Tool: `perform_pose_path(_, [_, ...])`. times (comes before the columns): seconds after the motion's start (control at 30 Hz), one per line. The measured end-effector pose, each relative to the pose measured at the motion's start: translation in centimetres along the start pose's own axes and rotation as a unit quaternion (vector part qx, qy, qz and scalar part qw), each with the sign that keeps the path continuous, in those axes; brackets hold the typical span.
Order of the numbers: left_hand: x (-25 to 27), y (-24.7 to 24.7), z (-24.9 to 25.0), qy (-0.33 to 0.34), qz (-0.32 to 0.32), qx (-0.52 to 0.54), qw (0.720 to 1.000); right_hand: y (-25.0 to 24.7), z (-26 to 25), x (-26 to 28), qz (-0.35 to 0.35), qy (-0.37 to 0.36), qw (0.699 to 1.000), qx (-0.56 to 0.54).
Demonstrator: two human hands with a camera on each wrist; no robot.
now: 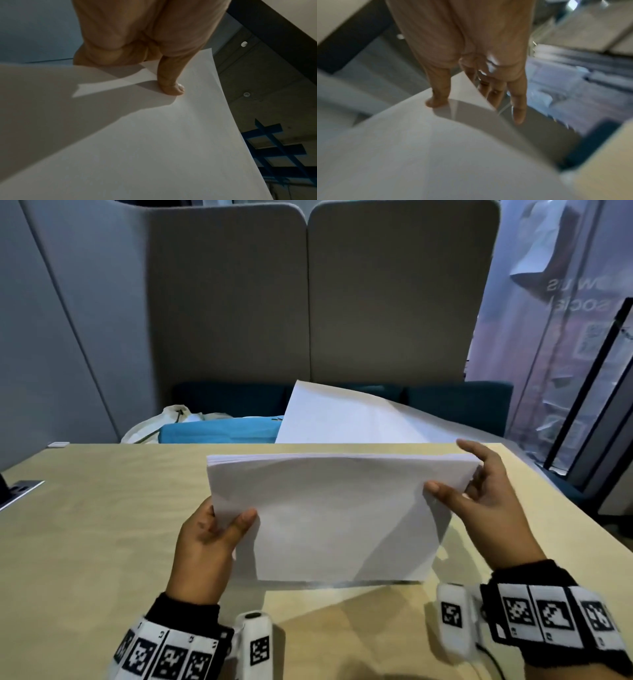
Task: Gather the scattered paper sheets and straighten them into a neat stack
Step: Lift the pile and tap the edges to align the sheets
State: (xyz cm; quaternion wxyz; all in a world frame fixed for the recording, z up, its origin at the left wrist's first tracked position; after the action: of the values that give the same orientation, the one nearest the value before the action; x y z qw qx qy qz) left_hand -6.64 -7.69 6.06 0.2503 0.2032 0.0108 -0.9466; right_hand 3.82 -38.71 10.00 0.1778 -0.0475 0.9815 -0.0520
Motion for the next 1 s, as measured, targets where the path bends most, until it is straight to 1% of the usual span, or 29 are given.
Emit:
perform_pose_path(0.03, [0.0, 0.1, -0.2, -0.003, -0.001, 0.000, 1.000, 0.5, 1.1, 0.2, -0.004, 0.028, 0.997, -0.069])
perform_pose_path(0.07, [0.2, 0.1, -0.3, -0.007, -0.002, 0.001, 1.000, 1.0, 2.1, 0.5, 0.000, 0.044, 0.993, -0.110])
perform_pose_path(0.13, [0.3, 0.1, -0.6, -0.010, -0.007, 0.009, 1.000, 1.5, 3.0, 0.8, 0.026, 0.056, 0.988, -0.138])
perform_pose_path(0.2, [0.4, 0.1, -0.8, -0.013, -0.016, 0.016, 1.000, 1.6, 3.0, 1.0, 0.044, 0.042, 0.989, -0.135])
perform_pose_path(0.33, [0.6, 0.3, -1.0, -0.020, -0.008, 0.033, 0.999, 1.7, 2.9, 1.2, 0.038, 0.008, 0.991, -0.130])
perform_pose_path(0.4, [0.5, 0.2, -1.1, -0.013, 0.003, 0.033, 0.999, 1.7, 3.2, 1.5, 0.030, 0.013, 0.993, -0.114])
perform_pose_path(0.5, [0.4, 0.1, -1.3, -0.005, 0.006, 0.004, 1.000, 2.1, 4.3, 2.0, 0.020, 0.038, 0.995, -0.088])
perform_pose_path(0.6, [0.6, 0.6, -1.3, -0.005, 0.013, -0.009, 1.000, 2.4, 4.7, 2.1, 0.024, 0.042, 0.994, -0.094])
perform_pose_path(0.77, [0.1, 0.6, -0.3, 0.023, 0.016, -0.022, 0.999, 2.1, 4.0, 1.8, 0.031, -0.012, 0.993, -0.112])
perform_pose_path(0.83, [0.0, 0.3, -0.4, 0.024, 0.024, -0.047, 0.998, 2.3, 4.0, 2.1, 0.033, -0.017, 0.995, -0.093])
perform_pose_path(0.9, [0.2, 0.2, -0.7, 0.029, 0.032, -0.068, 0.997, 2.6, 4.0, 2.6, 0.049, -0.030, 0.997, -0.047])
perform_pose_path(0.93, [0.4, 0.3, -0.7, 0.038, 0.030, -0.084, 0.995, 2.7, 3.8, 2.9, 0.057, -0.054, 0.997, -0.013])
perform_pose_path(1.0, [0.8, 0.7, -0.2, 0.075, 0.022, -0.138, 0.987, 3.0, 2.9, 3.6, 0.069, -0.133, 0.985, 0.080])
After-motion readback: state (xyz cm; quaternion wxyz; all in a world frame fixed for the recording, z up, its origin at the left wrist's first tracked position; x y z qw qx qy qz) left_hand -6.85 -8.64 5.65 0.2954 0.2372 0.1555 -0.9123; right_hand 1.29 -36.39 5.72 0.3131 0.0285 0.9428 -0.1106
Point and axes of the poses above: each hand's wrist, its own x-axis away from the middle knuckle, its own y-axis out of the palm, z = x × y, the point moved 4 cm from there along -x, towards the middle knuckle, and after that the axes turned 3 degrees about -z, right-handed, at the moved point
